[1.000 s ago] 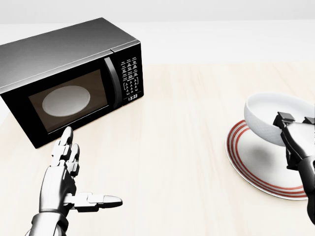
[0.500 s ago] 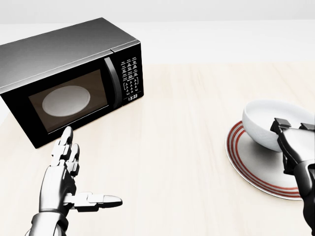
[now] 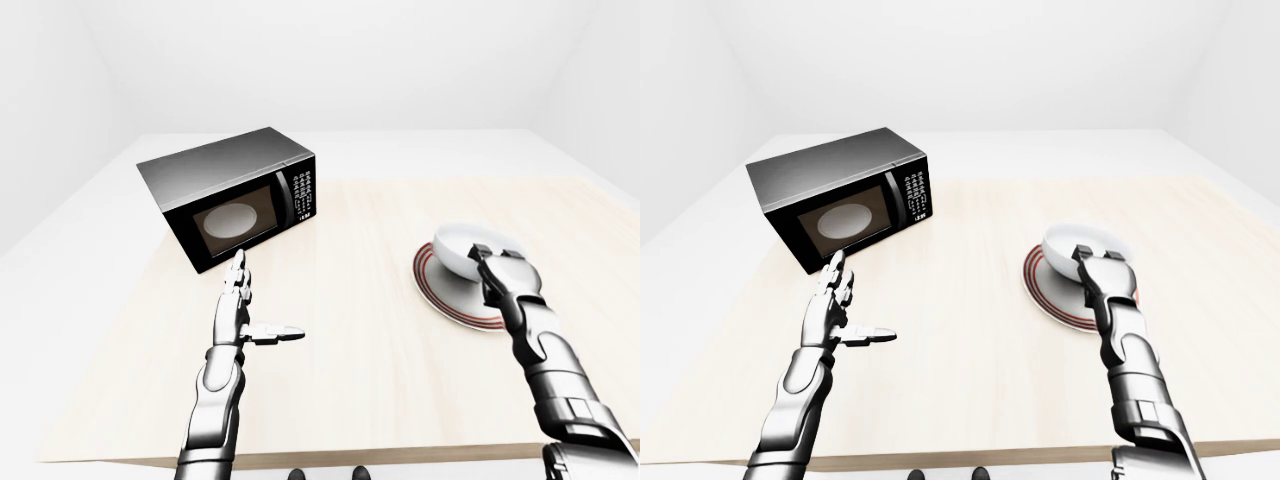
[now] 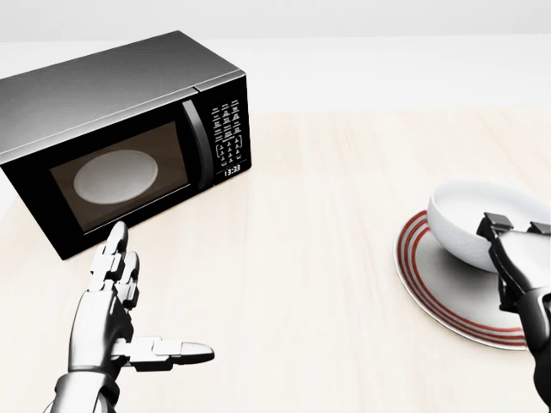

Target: Pick up the white bowl and put it on the plate.

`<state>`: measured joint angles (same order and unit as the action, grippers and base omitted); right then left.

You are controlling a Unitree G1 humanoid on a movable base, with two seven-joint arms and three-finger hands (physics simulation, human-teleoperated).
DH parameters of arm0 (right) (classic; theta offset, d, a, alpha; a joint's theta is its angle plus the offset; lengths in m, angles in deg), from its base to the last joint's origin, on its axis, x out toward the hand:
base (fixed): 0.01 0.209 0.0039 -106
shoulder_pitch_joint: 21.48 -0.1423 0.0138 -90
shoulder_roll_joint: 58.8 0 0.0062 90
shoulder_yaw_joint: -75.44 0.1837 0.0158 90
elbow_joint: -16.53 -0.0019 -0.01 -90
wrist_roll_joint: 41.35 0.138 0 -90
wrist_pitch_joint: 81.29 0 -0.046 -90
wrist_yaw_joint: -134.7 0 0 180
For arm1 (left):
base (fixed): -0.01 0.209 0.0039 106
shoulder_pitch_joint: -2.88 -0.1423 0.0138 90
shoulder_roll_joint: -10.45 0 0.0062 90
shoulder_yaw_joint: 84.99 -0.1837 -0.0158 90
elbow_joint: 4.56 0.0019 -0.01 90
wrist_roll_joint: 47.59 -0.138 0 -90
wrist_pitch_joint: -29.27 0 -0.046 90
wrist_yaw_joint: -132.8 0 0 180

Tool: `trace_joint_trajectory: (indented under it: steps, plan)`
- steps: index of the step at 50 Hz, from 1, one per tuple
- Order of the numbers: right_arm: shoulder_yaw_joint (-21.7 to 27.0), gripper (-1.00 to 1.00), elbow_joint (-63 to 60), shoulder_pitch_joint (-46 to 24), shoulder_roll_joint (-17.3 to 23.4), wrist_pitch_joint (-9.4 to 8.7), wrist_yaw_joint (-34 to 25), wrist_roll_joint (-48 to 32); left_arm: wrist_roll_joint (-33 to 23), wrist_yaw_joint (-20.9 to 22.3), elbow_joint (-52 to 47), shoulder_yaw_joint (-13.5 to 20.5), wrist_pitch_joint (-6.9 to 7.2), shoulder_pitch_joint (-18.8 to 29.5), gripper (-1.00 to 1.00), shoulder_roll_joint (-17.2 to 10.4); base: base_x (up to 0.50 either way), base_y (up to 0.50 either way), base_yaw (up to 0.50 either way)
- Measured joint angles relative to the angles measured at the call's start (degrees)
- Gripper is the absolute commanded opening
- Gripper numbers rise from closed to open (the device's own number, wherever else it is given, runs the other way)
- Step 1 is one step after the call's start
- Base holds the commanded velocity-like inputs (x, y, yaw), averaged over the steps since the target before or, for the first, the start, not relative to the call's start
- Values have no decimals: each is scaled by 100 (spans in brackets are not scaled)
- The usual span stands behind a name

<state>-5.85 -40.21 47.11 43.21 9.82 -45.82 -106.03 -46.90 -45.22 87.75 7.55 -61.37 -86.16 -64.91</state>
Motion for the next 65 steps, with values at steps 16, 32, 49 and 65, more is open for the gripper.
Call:
trace_joint_trajectory:
  steps: [16, 32, 49, 65]
  plan:
    - [9, 100, 33, 64, -17, -1, 72, 64, 3, 2, -31, -1, 26, -8, 100, 2, 0, 0, 0]
    - [114, 100, -418, 75, -24, -112, -191, 201, 9, 4, -58, -2, 49, -13, 100, 3, 0, 0, 0]
    - [498, 100, -2859, -819, 169, -610, -2118, 482, 14, 13, -4, 5, 17, 5, 100, -1, 0, 0, 0]
    - [534, 100, -3901, -2635, 799, -610, -3390, 875, 14, 13, 13, 11, 14, 10, 100, -6, 0, 0, 0]
